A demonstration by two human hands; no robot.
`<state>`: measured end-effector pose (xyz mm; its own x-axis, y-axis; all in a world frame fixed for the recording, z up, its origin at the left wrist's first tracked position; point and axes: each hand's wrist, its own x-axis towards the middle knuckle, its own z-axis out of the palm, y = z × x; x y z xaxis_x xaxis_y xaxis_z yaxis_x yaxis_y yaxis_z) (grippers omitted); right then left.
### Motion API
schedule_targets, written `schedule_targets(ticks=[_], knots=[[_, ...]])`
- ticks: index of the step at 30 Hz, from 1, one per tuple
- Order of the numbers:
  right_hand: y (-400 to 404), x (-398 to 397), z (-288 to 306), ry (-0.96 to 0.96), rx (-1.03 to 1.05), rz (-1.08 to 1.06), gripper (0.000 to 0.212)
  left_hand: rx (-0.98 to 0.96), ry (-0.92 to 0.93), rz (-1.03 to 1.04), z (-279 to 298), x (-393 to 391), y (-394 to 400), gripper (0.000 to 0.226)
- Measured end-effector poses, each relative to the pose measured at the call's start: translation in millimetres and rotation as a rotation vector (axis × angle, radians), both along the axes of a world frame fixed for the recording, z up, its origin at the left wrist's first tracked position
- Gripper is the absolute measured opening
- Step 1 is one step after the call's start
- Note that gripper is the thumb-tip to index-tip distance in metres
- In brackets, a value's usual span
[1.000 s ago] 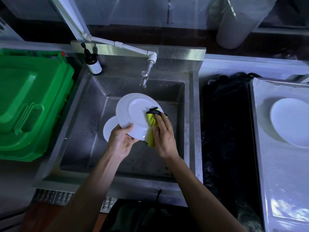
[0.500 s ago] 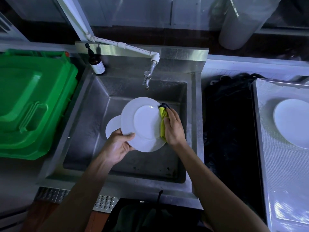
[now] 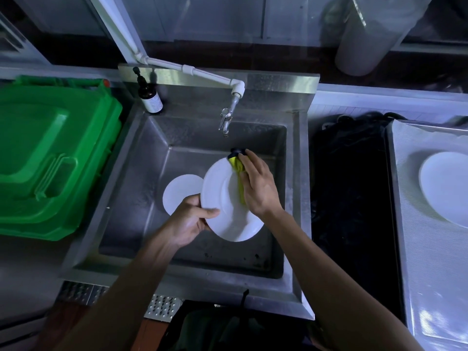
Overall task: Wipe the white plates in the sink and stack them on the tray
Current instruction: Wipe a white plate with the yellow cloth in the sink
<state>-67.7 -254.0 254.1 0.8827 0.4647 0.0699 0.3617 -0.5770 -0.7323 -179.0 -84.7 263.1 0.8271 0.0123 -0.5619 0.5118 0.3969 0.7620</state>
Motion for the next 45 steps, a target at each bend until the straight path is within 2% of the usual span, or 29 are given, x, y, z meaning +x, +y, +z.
schedule_targets(ticks=[9, 15, 21, 27, 36, 42, 45], knots=[[10.8, -14.8, 2.3, -0.269, -0.027, 0.313, 0.044, 0.018, -0.015, 0.043, -5.3, 8.9, 0.0, 0.041], [9.8, -33.7, -6.2, -0.316, 0.022, 0.456, 0.056, 0.001, -0.015, 0.081, -15.0, 5.5, -0.3, 0.034], [1.6, -19.6, -8.9, -0.242, 0.021, 0.37, 0.044, 0.002, 0.018, 0.056, -13.2, 1.5, -4.4, 0.044], [-5.4, -2.5, -21.8, -0.019, -0.037, 0.078, 0.044, 0.046, 0.029, 0.084, -10.2, 0.9, -9.8, 0.049], [-22.0, -13.1, -41.0, 0.157, -0.034, -0.11, 0.045, 0.012, 0.039, 0.133, -11.6, 3.2, -17.3, 0.058], [-24.0, -34.0, -42.8, 0.122, -0.046, -0.124, 0.045, -0.035, 0.054, 0.215, -13.8, 7.2, -22.5, 0.053], [-17.2, -46.5, -42.5, 0.091, -0.086, -0.083, 0.046, -0.006, 0.067, 0.269, -14.8, 12.3, -27.4, 0.04]])
